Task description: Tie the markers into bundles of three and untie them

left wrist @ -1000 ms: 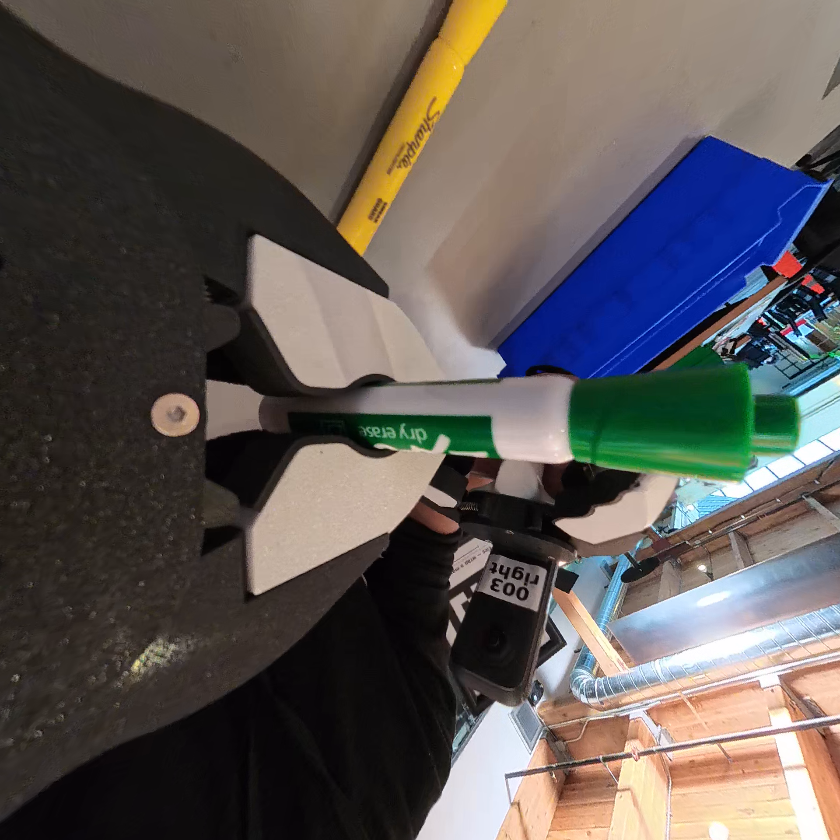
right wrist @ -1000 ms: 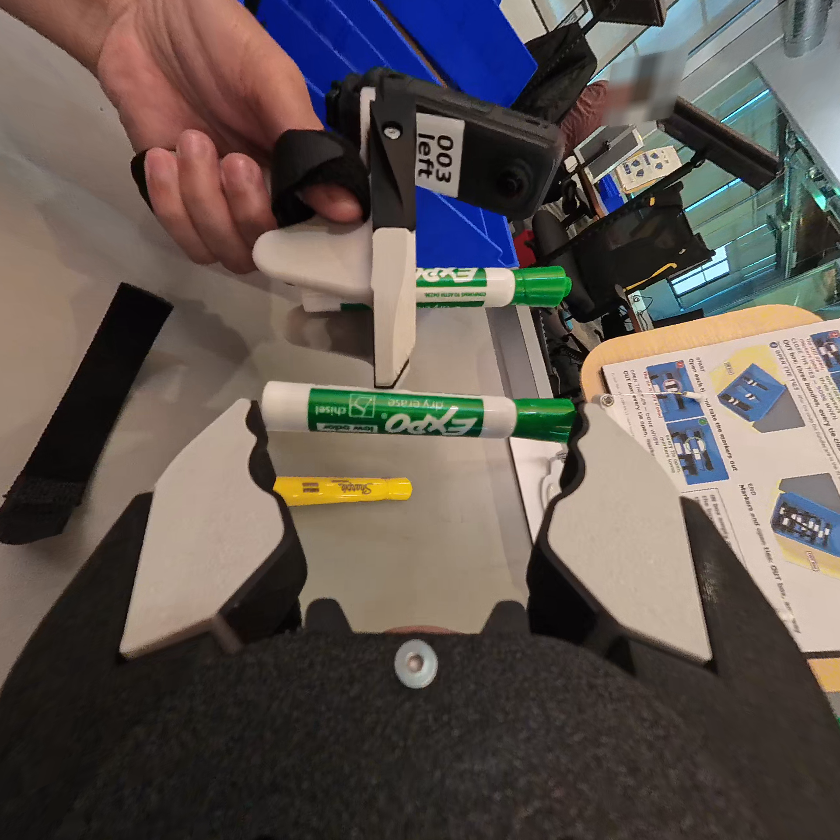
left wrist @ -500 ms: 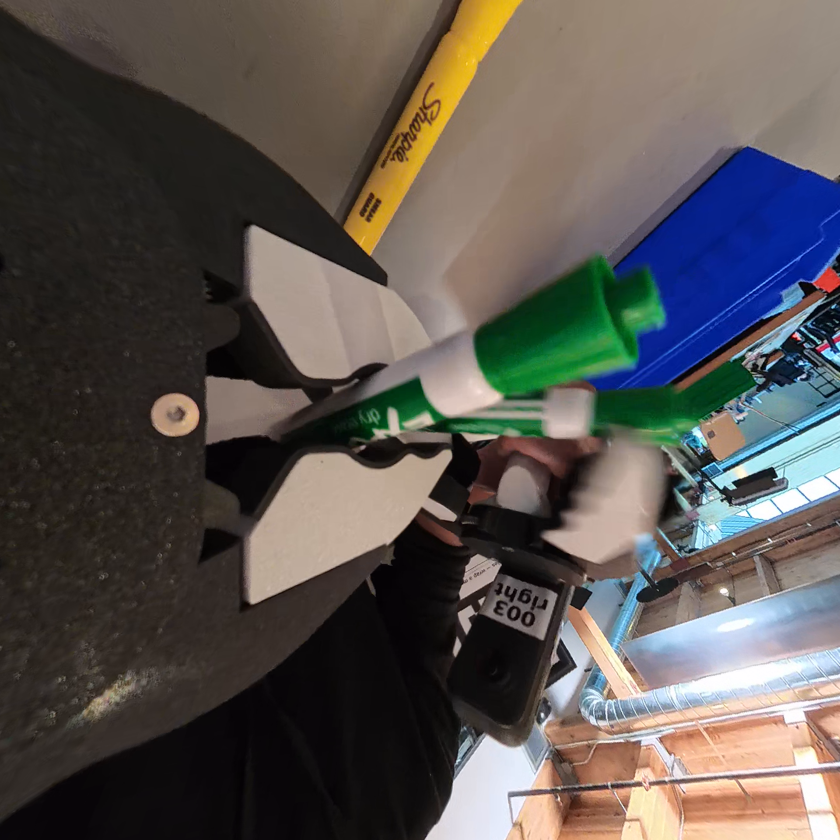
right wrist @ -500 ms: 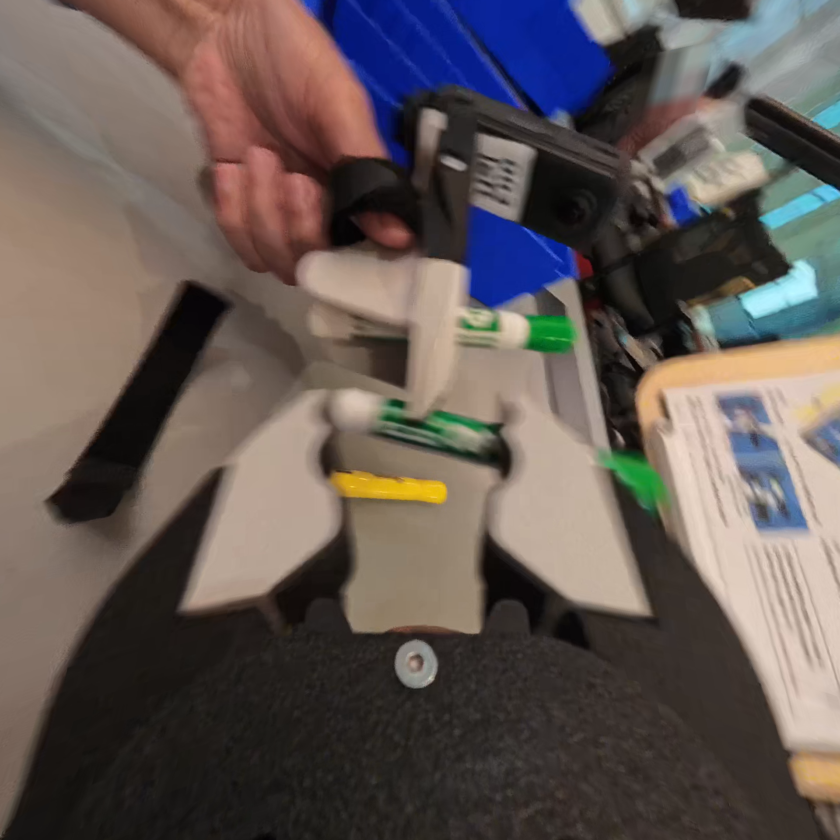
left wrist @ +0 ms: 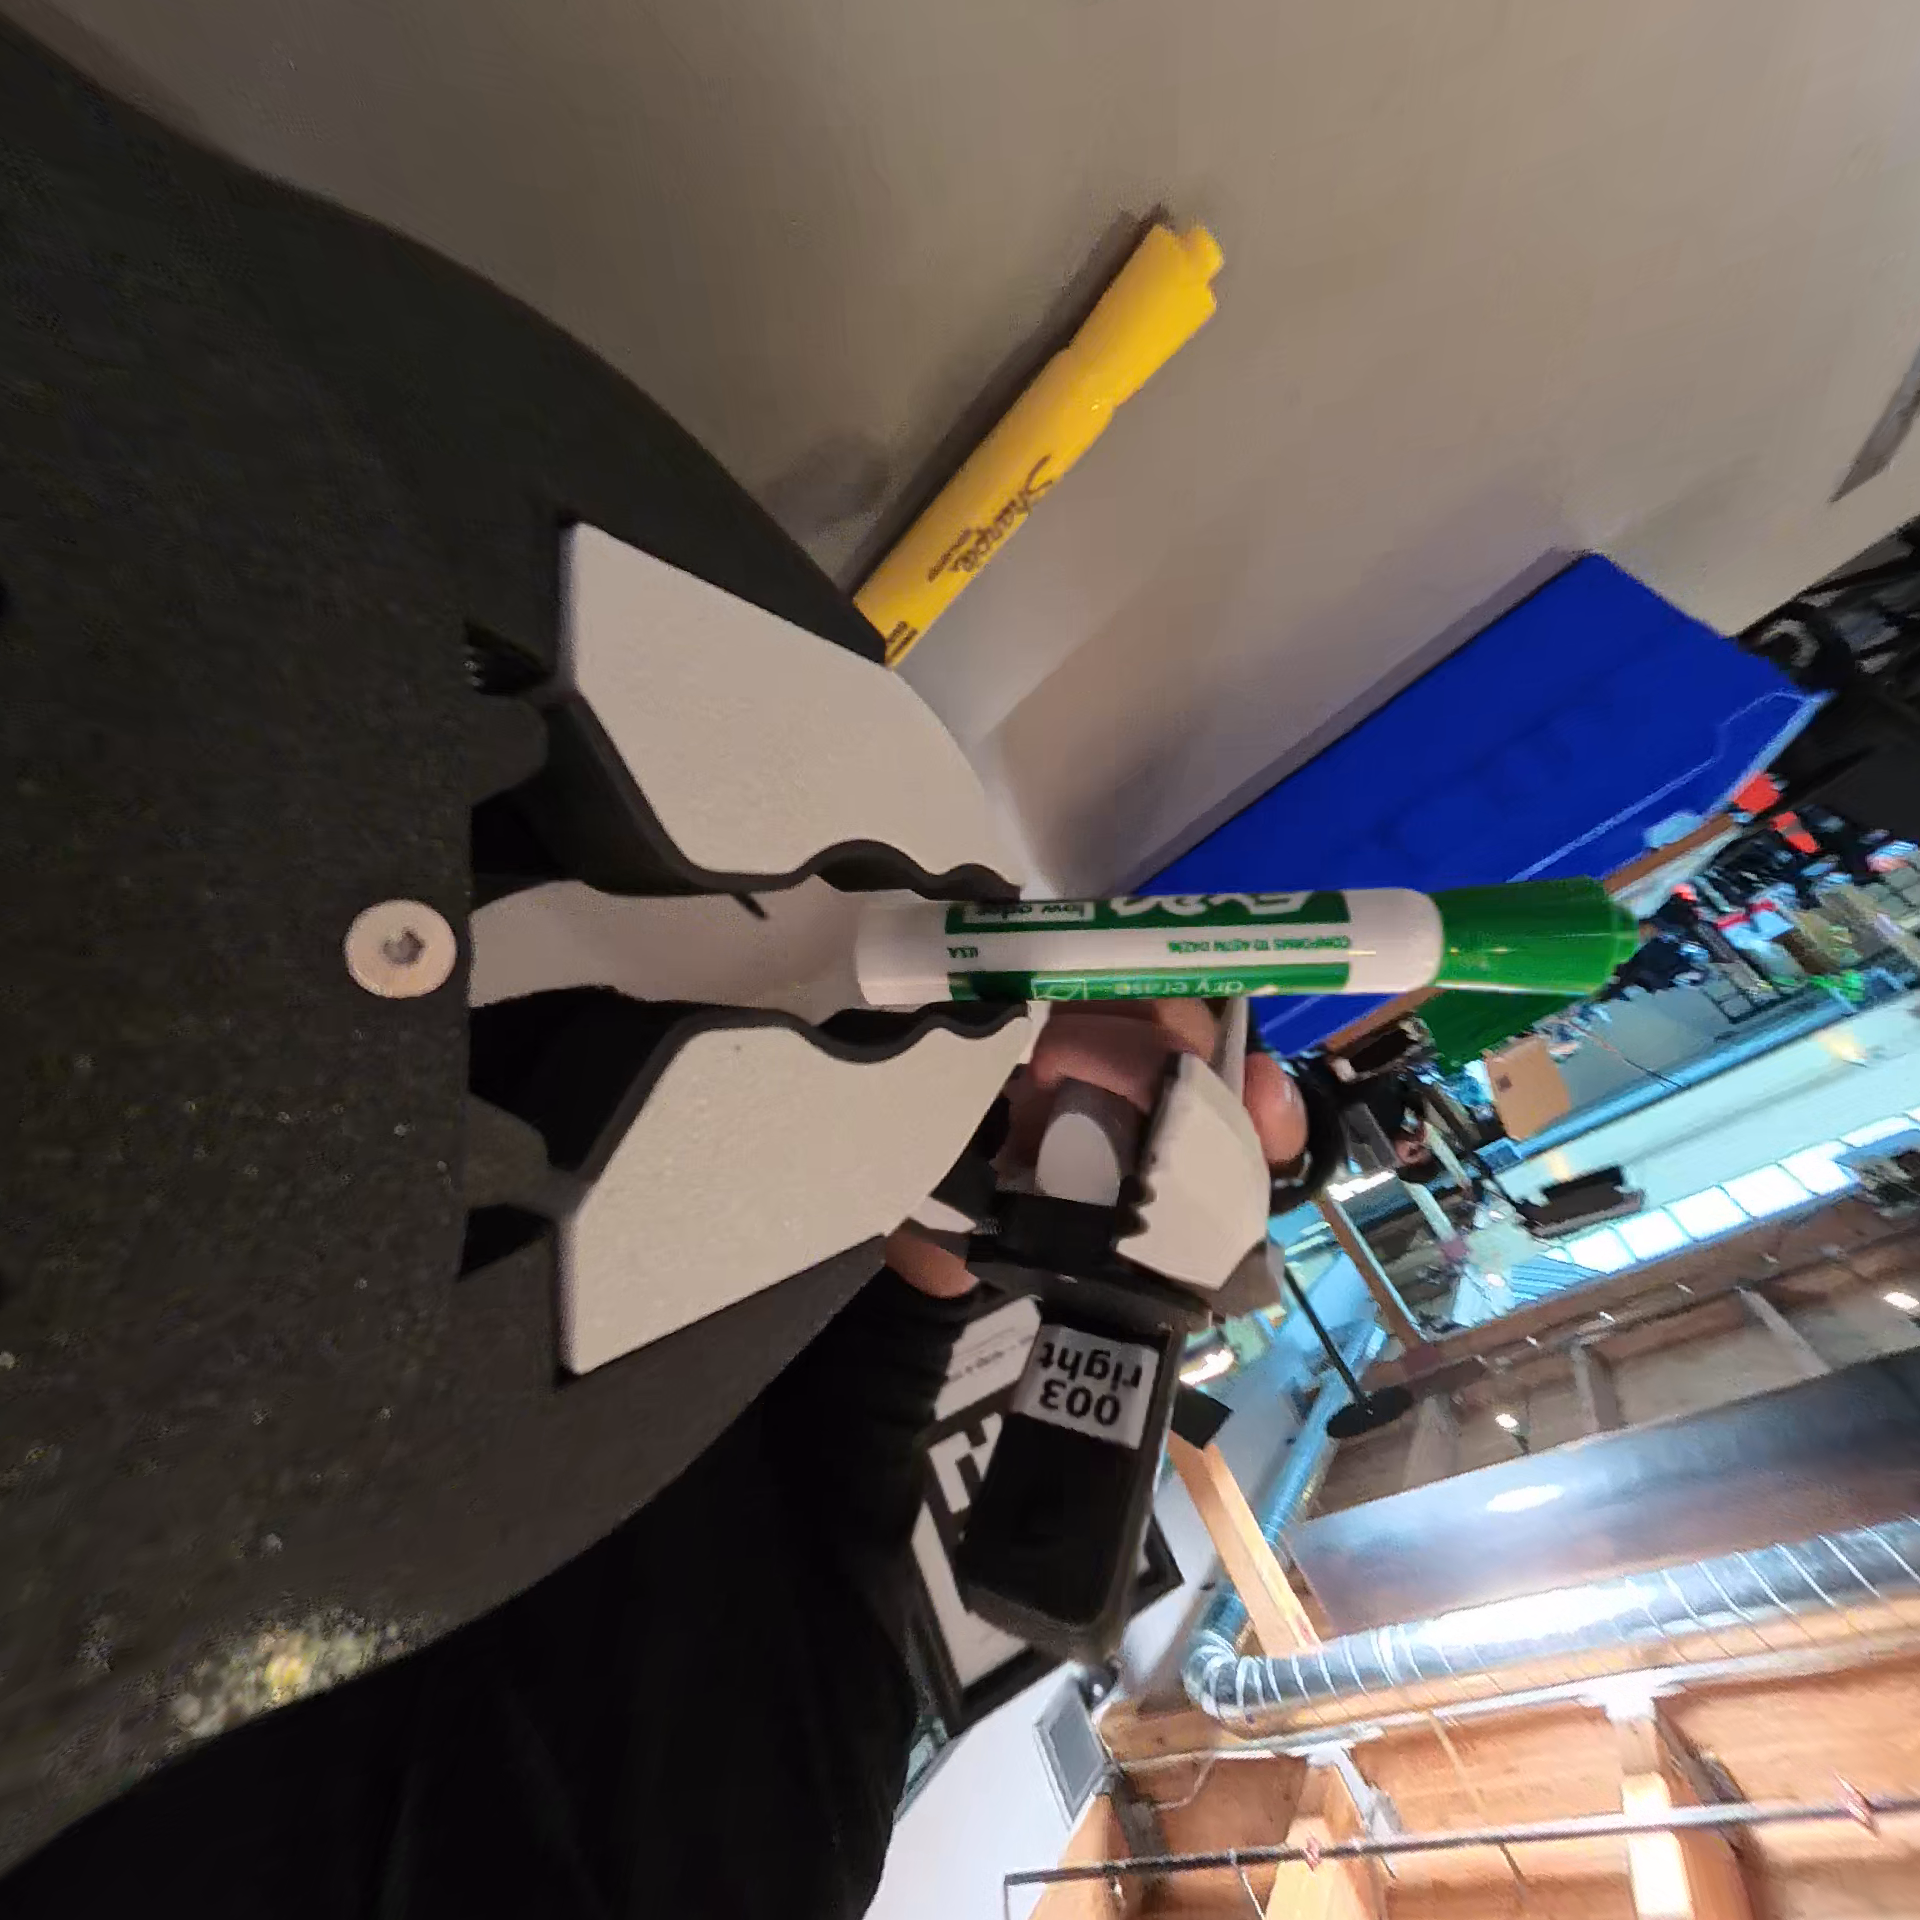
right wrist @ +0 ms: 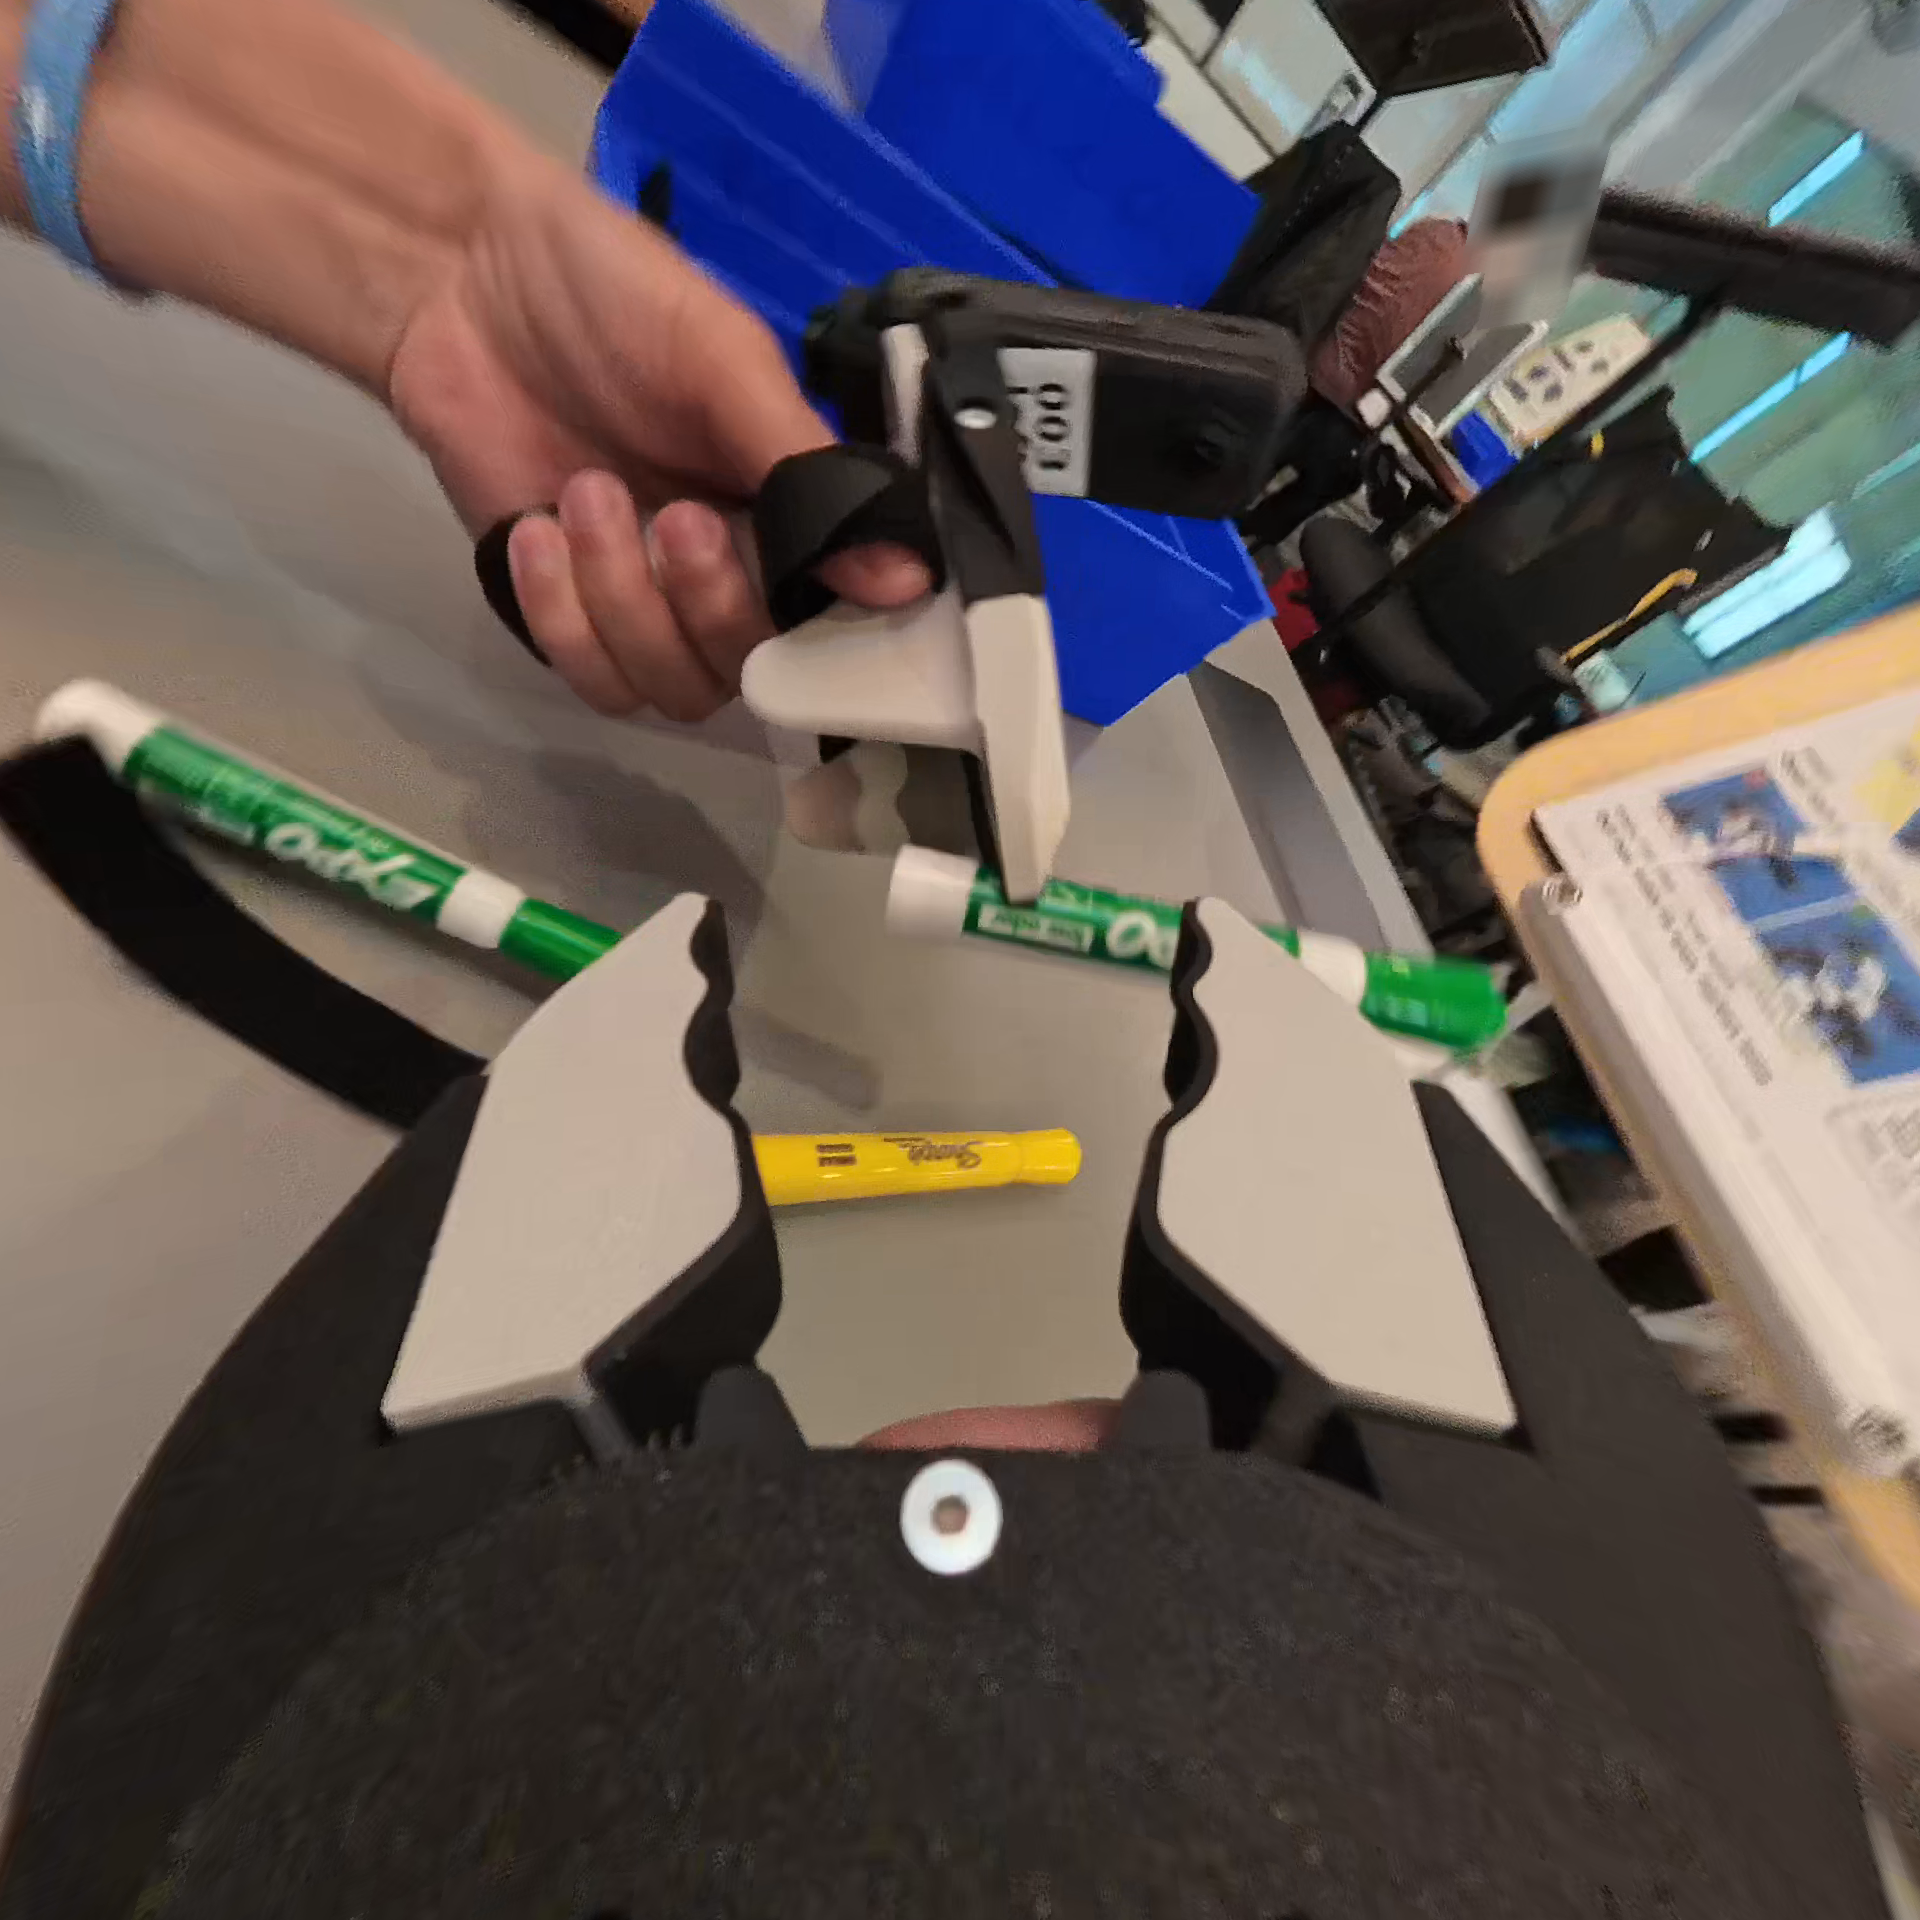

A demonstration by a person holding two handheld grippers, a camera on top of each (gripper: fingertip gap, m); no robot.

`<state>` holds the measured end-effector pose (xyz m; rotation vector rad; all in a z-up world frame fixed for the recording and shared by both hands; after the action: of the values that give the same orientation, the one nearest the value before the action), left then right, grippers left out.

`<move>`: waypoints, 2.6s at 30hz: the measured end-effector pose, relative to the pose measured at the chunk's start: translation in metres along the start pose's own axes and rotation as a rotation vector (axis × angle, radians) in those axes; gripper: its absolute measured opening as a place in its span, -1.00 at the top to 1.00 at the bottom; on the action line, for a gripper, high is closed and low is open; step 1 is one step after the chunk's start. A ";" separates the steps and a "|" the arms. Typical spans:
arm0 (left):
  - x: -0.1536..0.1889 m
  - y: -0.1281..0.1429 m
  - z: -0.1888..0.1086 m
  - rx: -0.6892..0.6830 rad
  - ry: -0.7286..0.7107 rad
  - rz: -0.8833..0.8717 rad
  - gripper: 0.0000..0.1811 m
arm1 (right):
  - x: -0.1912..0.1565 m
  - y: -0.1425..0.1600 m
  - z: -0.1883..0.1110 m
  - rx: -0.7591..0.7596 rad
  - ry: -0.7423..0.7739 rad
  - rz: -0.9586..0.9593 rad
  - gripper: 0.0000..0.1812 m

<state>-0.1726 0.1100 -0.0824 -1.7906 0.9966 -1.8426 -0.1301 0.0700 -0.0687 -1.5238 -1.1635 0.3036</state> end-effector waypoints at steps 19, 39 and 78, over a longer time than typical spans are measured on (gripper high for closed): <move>0.028 0.022 -0.042 -0.064 -0.464 0.230 0.80 | -0.111 0.015 -0.030 -0.284 -0.086 0.589 0.01; 0.084 0.083 -0.046 -0.057 -0.267 0.267 0.80 | -0.047 -0.042 0.008 0.167 -0.541 1.048 0.76; 0.011 0.039 -0.042 -0.106 -0.584 0.252 0.81 | 0.022 0.076 0.012 -0.524 0.015 0.861 0.47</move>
<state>-0.2225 0.0854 -0.1000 -1.9836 1.0319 -1.0379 -0.0910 0.1044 -0.1296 -2.4476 -0.5205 0.5815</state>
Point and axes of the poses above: each gripper's, where its closed fingertips meet, z out along the fingers, y out of its underside, x = y × z across the jaws, the point moved 3 cm from there along -z, back along the fingers, and after that the axes turned 11 degrees about z, right-handed, at the moved point
